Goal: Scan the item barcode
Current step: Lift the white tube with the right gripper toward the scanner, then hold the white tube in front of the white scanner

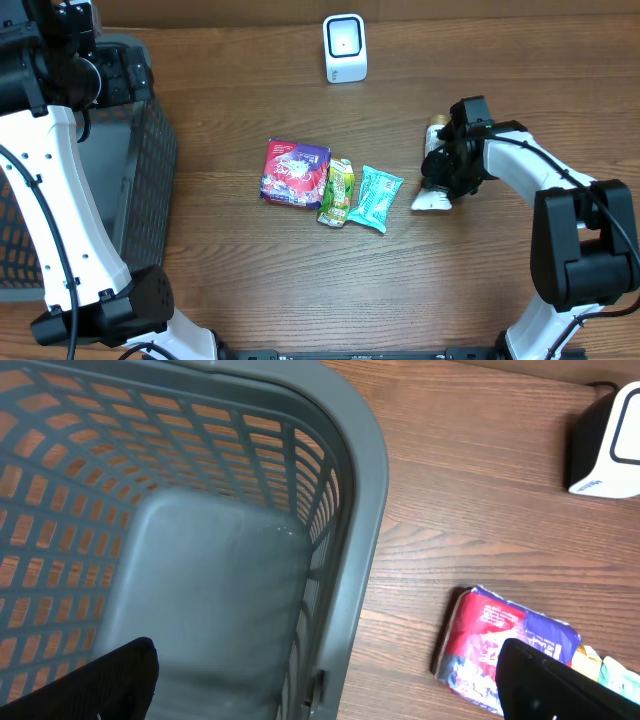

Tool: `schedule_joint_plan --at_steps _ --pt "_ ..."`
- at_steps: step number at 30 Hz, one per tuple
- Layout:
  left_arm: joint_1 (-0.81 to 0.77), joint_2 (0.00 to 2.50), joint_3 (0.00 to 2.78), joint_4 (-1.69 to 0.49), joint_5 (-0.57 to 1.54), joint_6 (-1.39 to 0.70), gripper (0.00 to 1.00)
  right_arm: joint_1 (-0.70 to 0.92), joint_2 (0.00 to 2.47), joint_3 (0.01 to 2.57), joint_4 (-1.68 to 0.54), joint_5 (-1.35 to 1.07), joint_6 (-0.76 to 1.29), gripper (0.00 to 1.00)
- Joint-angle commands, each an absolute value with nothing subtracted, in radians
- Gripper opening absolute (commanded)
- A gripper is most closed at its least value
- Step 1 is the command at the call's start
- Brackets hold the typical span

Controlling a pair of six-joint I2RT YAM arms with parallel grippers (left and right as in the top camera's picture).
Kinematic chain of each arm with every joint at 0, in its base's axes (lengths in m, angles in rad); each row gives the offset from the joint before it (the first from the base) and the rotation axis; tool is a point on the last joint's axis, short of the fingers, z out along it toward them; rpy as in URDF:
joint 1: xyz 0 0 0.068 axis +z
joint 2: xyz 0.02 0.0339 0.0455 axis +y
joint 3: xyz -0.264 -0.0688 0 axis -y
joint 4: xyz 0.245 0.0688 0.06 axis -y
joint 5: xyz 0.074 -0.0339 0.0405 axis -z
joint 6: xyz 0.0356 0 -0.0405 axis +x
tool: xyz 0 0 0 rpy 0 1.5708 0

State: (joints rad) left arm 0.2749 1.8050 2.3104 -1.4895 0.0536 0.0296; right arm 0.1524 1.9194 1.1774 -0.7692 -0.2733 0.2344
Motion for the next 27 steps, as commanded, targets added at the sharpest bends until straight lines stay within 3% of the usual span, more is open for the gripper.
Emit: schedule_joint_plan --at_steps 1,3,8,16,22,27 --pt "0.268 1.799 2.312 -1.488 0.068 0.045 1.0 0.159 1.92 1.171 -0.784 -0.371 0.24 0.1" --pt "0.268 1.799 2.312 -1.488 0.068 0.045 1.0 0.155 1.91 1.197 -0.802 -0.403 0.239 0.04" --pt "0.266 1.799 2.312 -1.488 0.068 0.045 1.0 0.15 1.856 1.342 -0.931 -0.442 0.199 0.04" --pt "0.266 1.799 2.312 -1.488 0.068 0.045 1.0 0.2 1.824 1.889 -1.295 -0.561 0.023 0.04" --pt "0.266 1.799 2.312 -1.488 0.068 0.045 1.0 0.242 1.824 2.175 -1.336 -0.679 0.019 0.03" --pt "0.266 1.799 2.312 -1.488 0.068 0.045 1.0 0.269 1.829 2.197 -1.32 -0.791 -0.07 0.04"
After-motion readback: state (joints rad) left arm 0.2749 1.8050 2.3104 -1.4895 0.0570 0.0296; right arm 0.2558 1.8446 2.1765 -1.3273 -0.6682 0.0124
